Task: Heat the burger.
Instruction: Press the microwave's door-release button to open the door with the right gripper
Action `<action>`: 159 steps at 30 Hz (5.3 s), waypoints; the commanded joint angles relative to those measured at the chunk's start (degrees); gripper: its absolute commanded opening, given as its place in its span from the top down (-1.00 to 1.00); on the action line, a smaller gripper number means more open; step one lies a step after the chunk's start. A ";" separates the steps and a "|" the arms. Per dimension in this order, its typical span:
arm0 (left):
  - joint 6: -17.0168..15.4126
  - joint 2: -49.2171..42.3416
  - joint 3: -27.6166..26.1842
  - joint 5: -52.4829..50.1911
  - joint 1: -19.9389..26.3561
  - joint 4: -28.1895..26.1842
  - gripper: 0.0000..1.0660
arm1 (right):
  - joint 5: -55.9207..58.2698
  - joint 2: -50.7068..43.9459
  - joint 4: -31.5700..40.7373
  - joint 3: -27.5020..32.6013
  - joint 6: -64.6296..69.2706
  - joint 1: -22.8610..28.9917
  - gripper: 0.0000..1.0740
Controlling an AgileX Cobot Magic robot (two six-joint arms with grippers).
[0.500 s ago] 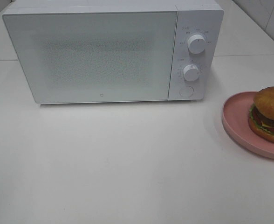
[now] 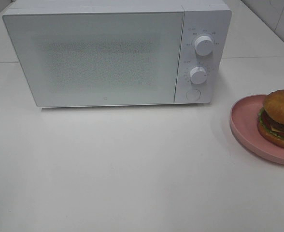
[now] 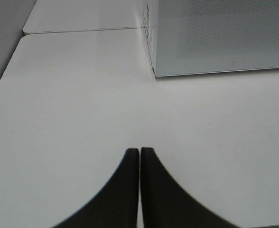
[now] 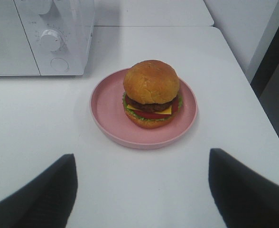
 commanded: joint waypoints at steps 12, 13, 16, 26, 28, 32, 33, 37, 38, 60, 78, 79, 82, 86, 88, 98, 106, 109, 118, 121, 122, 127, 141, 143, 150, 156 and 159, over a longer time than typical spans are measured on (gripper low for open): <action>0.00 -1.32 0.17 -0.57 -0.29 -0.17 1.00 | -0.52 -1.66 -0.34 0.06 -0.34 -0.40 -0.30; 0.00 -1.32 0.17 -0.57 -0.29 -0.17 1.00 | -0.52 -1.66 -0.34 0.06 -0.34 -0.40 -0.30; 0.00 -1.32 0.17 -0.57 -0.29 -0.17 1.00 | -0.52 -1.66 -0.34 0.06 -0.34 -0.40 -0.30; 0.00 -1.32 0.17 -0.57 -0.29 -0.17 1.00 | -0.52 -1.66 -0.34 0.06 -0.34 -0.40 -0.30; 0.00 -1.32 0.17 -0.57 -0.29 -0.17 1.00 | -0.52 -1.66 -0.34 0.06 -0.34 -0.40 -0.30; 0.00 -1.32 0.17 -0.57 -0.29 -0.17 1.00 | -0.52 -1.66 -0.34 0.06 -0.34 -0.40 -0.30; 0.00 -1.32 0.17 -0.57 -0.29 -0.17 1.00 | -0.52 -1.66 -0.34 0.06 -0.34 -0.40 -0.30; 0.00 -1.32 0.17 -0.57 -0.29 -0.17 1.00 | -0.52 -1.66 -0.34 0.06 -0.34 -0.40 -0.30; 0.00 -1.32 0.17 -0.57 -0.29 -0.17 1.00 | -0.52 -1.66 -0.34 0.06 -0.34 -0.40 -0.30; 0.00 -1.32 0.17 -0.57 -0.29 -0.17 1.00 | -0.52 -1.66 -0.34 0.06 -0.34 -0.40 -0.30; 0.00 -1.32 0.17 -0.57 -0.29 -0.17 1.00 | -0.52 -1.66 -0.34 0.06 -0.34 -0.40 -0.30; 0.00 -1.32 0.17 -0.57 -0.29 -0.17 1.00 | -0.52 -1.66 -0.34 0.06 -0.34 -0.40 -0.30; 0.00 -1.32 0.17 -0.57 -0.29 -0.17 1.00 | -0.52 -1.66 -0.34 0.06 -0.34 -0.40 -0.30; 0.00 -1.32 0.17 -0.57 -0.29 -0.17 1.00 | -1.38 -1.15 -0.29 -0.57 -0.17 -0.40 -0.30; 0.00 -1.32 0.17 -0.57 -0.29 -0.17 1.00 | -2.75 0.40 -0.34 -1.15 -0.29 -0.40 -0.30; 0.00 -1.32 0.17 -0.57 -0.29 -0.17 1.00 | -13.58 13.01 -0.34 -1.49 -0.29 -0.40 -0.30; 0.00 -1.32 0.17 -0.57 -0.29 -0.17 1.00 | -26.13 26.59 -0.17 -1.49 -0.29 -0.40 -0.30; 0.00 -1.32 0.17 -0.57 -0.29 -0.17 1.00 | -29.34 29.62 -0.17 -1.49 -0.29 -0.40 -0.30; 0.00 -1.32 0.17 -0.57 -0.29 -0.17 1.00 | -42.86 43.49 -0.17 -1.49 -3.55 -0.40 -0.19; 0.00 -1.32 0.17 -0.57 -0.29 -0.17 1.00 | -49.62 48.93 -0.17 -1.49 -4.41 -0.40 -0.04; 0.00 -1.32 0.17 -0.57 -0.29 -0.17 1.00 | -51.62 50.36 -0.17 -1.49 -4.41 -0.40 0.01; 0.00 -1.32 0.17 -0.57 -0.29 -0.17 1.00 | -62.22 56.44 -0.17 -1.49 -4.24 -0.40 0.28; 0.00 -1.32 0.17 -0.57 -0.29 -0.17 1.00 | -79.64 70.47 -0.34 -1.55 -2.52 1.26 1.00; 0.00 -1.32 0.17 -0.57 -0.29 -0.17 1.00 | -80.44 70.93 -0.34 -1.55 -2.52 2.35 1.00; 0.00 -1.32 0.17 -0.57 -0.29 -0.17 1.00 | -83.65 75.06 -0.23 -1.55 -2.58 12.38 1.00; 0.00 -1.32 0.17 -0.57 -0.29 -0.17 1.00 | -87.03 80.10 -0.17 -1.55 -0.80 20.57 1.00; 0.00 -1.32 0.17 -0.57 -0.29 -0.17 1.00 | -89.27 82.96 -0.17 -1.55 2.46 23.89 1.00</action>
